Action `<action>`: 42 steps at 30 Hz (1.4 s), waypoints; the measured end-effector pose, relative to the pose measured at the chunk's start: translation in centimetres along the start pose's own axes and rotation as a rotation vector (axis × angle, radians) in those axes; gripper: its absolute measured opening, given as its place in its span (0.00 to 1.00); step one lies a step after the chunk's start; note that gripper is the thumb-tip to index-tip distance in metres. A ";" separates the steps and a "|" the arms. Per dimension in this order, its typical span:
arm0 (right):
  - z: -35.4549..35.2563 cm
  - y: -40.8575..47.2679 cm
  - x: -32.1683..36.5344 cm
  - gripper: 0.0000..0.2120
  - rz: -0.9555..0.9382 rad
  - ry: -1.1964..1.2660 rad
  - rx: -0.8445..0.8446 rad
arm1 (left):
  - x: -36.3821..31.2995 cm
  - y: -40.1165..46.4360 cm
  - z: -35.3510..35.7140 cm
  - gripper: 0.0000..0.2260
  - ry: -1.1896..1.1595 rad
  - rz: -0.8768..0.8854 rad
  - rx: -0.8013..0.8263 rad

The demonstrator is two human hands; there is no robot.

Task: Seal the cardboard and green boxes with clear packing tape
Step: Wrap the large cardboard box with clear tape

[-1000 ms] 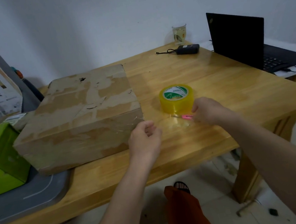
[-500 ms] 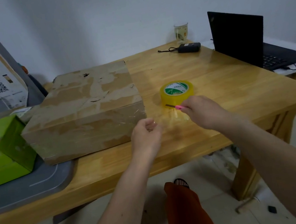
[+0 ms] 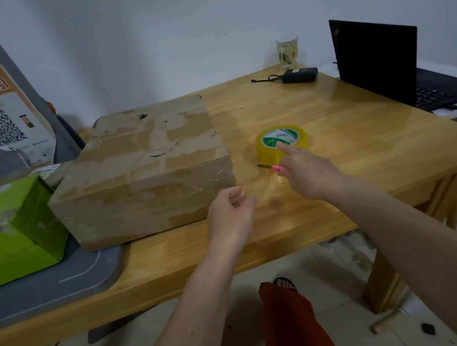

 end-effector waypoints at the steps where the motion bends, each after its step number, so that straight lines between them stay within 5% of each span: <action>1: 0.0 0.0 -0.1 0.14 -0.010 0.014 0.009 | 0.0 0.1 0.0 0.17 0.000 -0.002 0.001; 22: 1.3 0.2 1.1 0.12 -0.003 -0.067 0.022 | -0.2 -0.6 0.4 0.17 -0.007 0.020 0.007; 33: -0.4 0.1 -0.3 0.09 -0.040 0.128 -0.112 | -0.1 -1.2 -1.0 0.15 -0.007 0.024 -0.046; 37: -0.8 -0.8 -2.6 0.14 0.040 0.238 -0.302 | -0.6 -1.6 -1.7 0.10 0.033 0.092 -0.042; 42: 0.8 -1.4 -4.5 0.12 -0.034 0.000 -0.098 | -1.4 -1.9 -2.4 0.04 0.025 0.170 -0.062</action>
Point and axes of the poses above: each hand's wrist, its own y-axis towards the middle knuckle, its own z-axis out of the palm, x = y × z, the point moved 5 cm from there along y, towards the middle knuckle, and after that the axes turned 10 degrees about -y, right-handed, at the moved point
